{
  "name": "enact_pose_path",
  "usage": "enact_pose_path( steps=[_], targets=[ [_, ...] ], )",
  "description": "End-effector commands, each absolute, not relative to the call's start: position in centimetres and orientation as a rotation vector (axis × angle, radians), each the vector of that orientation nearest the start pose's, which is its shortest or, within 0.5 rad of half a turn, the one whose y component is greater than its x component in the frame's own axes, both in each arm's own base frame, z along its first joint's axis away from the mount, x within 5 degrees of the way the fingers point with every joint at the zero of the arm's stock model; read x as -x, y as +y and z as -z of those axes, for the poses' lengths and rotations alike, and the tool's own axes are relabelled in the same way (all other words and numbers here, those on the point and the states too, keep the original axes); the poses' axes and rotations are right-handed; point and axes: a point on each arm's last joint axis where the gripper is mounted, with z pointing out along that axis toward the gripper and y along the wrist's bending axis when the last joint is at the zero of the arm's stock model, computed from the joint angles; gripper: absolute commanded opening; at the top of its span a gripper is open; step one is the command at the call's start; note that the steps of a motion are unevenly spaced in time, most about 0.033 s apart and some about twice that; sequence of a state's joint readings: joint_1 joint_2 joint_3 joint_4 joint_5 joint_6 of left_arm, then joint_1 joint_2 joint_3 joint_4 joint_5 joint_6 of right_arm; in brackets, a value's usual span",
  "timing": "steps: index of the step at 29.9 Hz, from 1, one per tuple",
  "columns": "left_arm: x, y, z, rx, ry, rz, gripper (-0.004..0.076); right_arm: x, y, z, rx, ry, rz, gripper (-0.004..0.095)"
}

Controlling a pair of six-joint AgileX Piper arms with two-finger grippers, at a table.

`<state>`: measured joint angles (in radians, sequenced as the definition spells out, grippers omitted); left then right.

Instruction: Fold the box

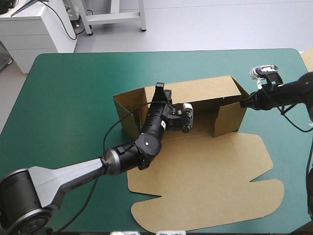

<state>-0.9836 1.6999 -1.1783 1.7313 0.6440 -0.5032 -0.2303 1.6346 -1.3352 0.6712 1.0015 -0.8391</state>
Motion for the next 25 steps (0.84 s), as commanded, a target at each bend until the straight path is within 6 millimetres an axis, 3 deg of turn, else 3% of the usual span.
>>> enact_pose_path(
  steps=[1,5,17,25],
  targets=[
    [-25.2,-28.4,-31.5,-1.404,1.137,-0.815,-0.0008,-32.2,-4.2,-32.6,0.411,2.293,-0.463,-0.0015],
    [-25.2,-28.4,-31.5,-1.407,1.136,-0.811,-0.0008,-31.0,-4.9,-32.1,0.449,2.242,-0.431,-0.0015],
    [-25.2,-28.4,-31.5,-1.411,1.133,-0.805,-0.0008,-30.9,-4.7,-31.5,0.611,2.189,-0.376,0.0011],
    [-25.2,-28.4,-31.5,-1.411,1.133,-0.805,-0.0008,-30.4,-4.2,-31.5,0.813,2.137,-0.375,0.0449]
  ],
)
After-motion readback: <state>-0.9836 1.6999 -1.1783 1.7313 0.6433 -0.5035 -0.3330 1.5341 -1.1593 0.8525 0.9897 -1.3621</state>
